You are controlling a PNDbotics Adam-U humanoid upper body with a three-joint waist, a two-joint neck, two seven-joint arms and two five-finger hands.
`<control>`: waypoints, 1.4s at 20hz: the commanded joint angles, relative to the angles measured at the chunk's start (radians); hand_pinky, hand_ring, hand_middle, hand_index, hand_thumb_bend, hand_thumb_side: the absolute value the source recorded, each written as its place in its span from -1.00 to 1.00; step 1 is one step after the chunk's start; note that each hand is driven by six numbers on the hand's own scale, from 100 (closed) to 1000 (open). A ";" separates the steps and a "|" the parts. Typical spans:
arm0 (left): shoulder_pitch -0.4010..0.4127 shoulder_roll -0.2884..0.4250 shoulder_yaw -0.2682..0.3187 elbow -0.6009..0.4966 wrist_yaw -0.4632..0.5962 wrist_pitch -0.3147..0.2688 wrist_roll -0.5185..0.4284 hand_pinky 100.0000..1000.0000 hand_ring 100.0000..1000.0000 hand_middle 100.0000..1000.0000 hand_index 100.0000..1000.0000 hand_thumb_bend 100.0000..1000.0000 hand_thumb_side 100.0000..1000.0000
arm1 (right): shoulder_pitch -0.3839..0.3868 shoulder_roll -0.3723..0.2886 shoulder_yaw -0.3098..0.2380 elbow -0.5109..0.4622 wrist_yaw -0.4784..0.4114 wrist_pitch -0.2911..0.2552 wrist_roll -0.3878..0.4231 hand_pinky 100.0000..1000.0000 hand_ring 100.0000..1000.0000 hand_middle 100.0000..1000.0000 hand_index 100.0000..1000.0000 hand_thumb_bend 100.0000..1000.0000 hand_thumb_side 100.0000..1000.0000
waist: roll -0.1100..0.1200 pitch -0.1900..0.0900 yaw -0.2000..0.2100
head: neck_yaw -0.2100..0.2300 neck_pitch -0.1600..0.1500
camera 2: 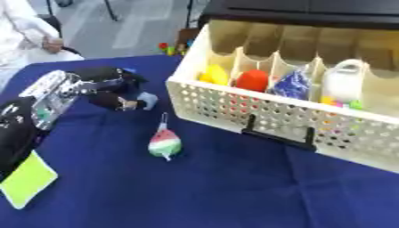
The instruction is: Pick up objects from table and place into drawer.
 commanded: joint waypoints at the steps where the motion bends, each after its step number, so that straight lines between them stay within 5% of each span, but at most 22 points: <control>1: -0.023 0.012 0.013 0.007 -0.007 0.006 0.007 0.01 0.42 0.53 0.92 -0.35 0.82 | -0.017 -0.011 -0.001 -0.009 -0.002 0.000 -0.010 0.06 0.08 0.01 0.39 -1.00 0.37 | -0.004 -0.015 -0.003 | 0.007 -0.014; 11: -0.033 -0.010 0.024 0.037 -0.048 0.015 0.011 0.04 0.44 0.55 0.91 -0.38 0.75 | -0.021 -0.008 -0.001 -0.009 0.002 0.003 -0.021 0.07 0.08 0.01 0.39 -1.00 0.37 | 0.000 -0.005 -0.013 | 0.018 -0.023; 20: -0.037 -0.018 0.042 0.062 -0.128 0.038 0.041 -0.04 0.40 0.48 0.84 -0.68 0.29 | -0.023 -0.005 0.000 -0.009 0.003 0.002 -0.023 0.07 0.07 0.00 0.38 -1.00 0.37 | 0.003 0.006 -0.020 | 0.025 -0.033; 28: -0.042 -0.024 0.039 0.070 -0.122 0.034 -0.001 -0.16 0.26 0.29 0.76 -0.71 0.43 | -0.020 -0.002 -0.001 -0.009 0.004 0.004 -0.028 0.07 0.07 0.00 0.38 -1.00 0.37 | 0.005 0.007 -0.017 | 0.023 -0.025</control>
